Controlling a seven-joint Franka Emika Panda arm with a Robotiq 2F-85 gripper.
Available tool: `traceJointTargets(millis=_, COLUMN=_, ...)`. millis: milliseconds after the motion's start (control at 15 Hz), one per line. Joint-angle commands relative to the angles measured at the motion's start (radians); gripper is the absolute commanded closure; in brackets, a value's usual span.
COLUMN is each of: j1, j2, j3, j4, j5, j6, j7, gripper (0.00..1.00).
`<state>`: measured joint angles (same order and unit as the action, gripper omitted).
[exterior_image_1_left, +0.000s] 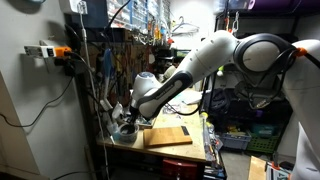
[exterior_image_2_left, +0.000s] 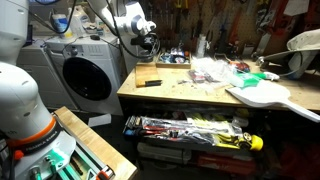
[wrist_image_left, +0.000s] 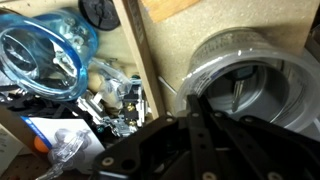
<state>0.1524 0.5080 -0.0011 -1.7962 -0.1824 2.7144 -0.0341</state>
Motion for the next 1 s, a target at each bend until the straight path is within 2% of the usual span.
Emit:
traceJointTargets(millis=0, j1=0.009, j2=-0.003, j3=-0.013, j4=0.022, j5=-0.021, j6=-0.022, j7=0.020, gripper=0.99)
traceJointTargets(millis=933, j1=0.005, j2=-0.052, j3=-0.017, j4=0.027, j5=-0.026, j6=-0.060, j7=0.016, gripper=0.99)
